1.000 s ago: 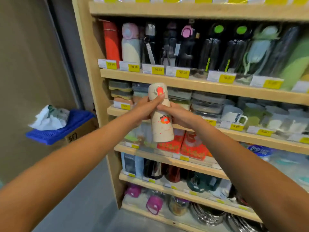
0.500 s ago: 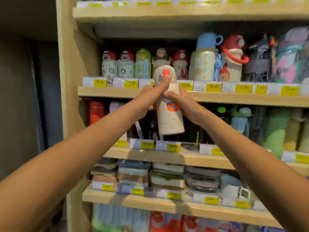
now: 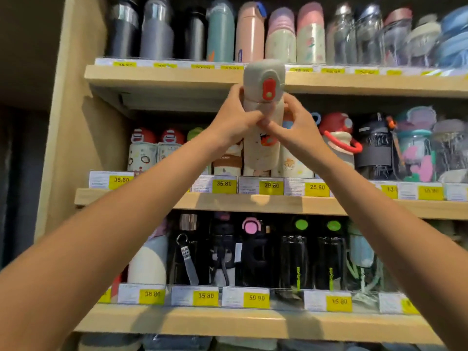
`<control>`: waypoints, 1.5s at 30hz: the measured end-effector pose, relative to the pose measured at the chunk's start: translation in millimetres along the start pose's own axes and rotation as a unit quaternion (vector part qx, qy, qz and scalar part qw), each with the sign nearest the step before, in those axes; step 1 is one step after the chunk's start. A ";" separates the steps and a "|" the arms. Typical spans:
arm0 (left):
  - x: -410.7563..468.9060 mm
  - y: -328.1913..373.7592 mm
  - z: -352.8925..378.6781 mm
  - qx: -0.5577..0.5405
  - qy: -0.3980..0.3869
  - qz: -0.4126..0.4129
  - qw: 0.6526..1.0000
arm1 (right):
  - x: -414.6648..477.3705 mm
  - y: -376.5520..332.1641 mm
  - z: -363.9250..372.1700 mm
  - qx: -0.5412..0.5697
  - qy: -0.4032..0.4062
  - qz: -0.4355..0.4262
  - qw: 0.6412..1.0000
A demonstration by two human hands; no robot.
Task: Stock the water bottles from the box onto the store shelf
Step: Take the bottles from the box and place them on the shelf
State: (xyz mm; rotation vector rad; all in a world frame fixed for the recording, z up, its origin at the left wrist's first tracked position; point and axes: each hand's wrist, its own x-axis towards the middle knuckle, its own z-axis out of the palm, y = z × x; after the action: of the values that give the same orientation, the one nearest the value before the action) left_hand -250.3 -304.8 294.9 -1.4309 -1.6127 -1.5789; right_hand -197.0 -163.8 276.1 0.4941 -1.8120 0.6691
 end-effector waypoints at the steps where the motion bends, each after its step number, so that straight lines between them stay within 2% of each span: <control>1: 1.4 -6.2 2.0 -0.006 0.009 0.006 1.000 | -1.2 2.5 1.0 -0.025 0.014 -0.005 1.000; 5: 3.6 -35.4 16.9 -0.017 0.051 0.003 0.999 | -10.4 24.4 4.0 -0.202 0.078 -0.039 0.976; 7: 4.3 -47.1 22.6 -0.021 0.066 -0.016 0.997 | -16.6 39.6 3.2 -0.311 0.106 -0.008 0.945; 9: 7.6 -56.6 26.0 -0.032 0.062 -0.038 0.997 | -24.0 52.7 3.7 -0.373 0.134 0.057 0.916; 13: 15.4 -67.0 30.1 -0.031 0.040 -0.078 0.996 | -38.5 70.2 7.9 -0.410 0.133 0.164 0.887; 20: 36.2 -79.1 42.0 0.002 0.008 -0.158 0.987 | -42.2 73.1 13.9 -0.449 0.152 0.195 0.859; 27: 42.3 -86.8 48.5 -0.022 -0.011 -0.232 0.972 | -42.8 76.4 14.0 -0.448 0.150 0.201 0.858; 32: 33.4 -84.6 46.4 0.031 -0.051 -0.260 0.964 | -43.6 73.5 14.6 -0.442 0.143 0.214 0.859; 35: 24.9 -87.4 45.4 0.070 -0.094 -0.255 0.960 | -42.5 71.2 12.1 -0.434 0.120 0.222 0.865; 41: 17.4 -80.7 47.3 0.128 -0.079 -0.225 0.963 | -44.3 62.0 0.9 -0.391 0.051 0.241 0.887; 45: 16.0 -77.9 47.4 0.106 -0.087 -0.244 0.960 | -48.6 56.0 -6.2 -0.358 0.021 0.245 0.901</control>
State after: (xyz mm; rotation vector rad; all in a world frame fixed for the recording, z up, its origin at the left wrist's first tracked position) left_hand -308.9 -240.0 264.1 -1.1378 -2.2984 -1.4928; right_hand -211.7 -116.9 220.2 -0.4815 -1.9931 0.2847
